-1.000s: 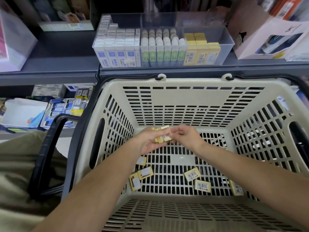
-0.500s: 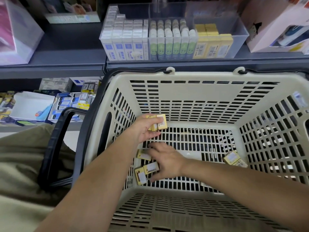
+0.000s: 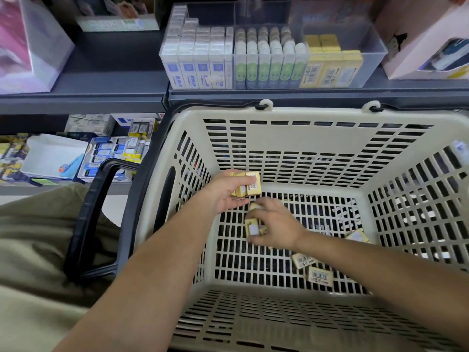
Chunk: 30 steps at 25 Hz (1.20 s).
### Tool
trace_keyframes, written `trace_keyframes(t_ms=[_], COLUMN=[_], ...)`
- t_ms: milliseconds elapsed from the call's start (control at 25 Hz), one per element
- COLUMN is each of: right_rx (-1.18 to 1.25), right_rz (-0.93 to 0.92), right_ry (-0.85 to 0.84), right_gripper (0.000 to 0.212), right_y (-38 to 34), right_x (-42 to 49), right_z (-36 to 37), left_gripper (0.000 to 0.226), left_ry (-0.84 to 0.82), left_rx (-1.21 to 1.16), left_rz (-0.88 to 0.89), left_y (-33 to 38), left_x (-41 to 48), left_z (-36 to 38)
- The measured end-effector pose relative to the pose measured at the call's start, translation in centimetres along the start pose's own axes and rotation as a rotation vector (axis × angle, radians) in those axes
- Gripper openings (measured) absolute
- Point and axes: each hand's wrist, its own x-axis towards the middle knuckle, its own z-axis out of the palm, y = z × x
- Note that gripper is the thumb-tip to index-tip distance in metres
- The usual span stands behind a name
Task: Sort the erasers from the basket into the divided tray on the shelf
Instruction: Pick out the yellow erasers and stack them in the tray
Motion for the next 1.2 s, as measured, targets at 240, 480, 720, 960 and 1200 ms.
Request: trace_keyframes(t_ms=[240, 480, 720, 960, 1200], right_rx=[0.077, -0.168, 0.238, 0.355, 0.227], right_rz=[0.075, 0.076, 0.101, -0.014, 0.128], right_ry=[-0.168, -0.115, 0.195, 0.26, 0.224], right_gripper=[0.079, 0.08, 0.065, 0.08, 0.056], right_y=[3.6, 3.2, 2.1, 0.1, 2.5], right_x=[-0.9, -3.3, -3.3, -1.1, -0.4], right_z=[-2.7, -3.4, -5.3, -6.3, -5.5], left_gripper=[0.035, 0.038, 0.028, 0.042, 0.034], left_ry=[-0.005, 0.011, -0.045, -0.33, -0.11], left_rx=[-0.015, 0.007, 0.152, 0.121, 0.171], left_rz=[-0.032, -0.04, -0.073, -0.137, -0.084], left_y=[-0.3, -0.4, -0.7, -0.6, -1.0], left_x=[-0.2, -0.2, -0.5, -1.5, -0.8], left_z=[0.1, 0.0, 0.1, 1.1, 0.6])
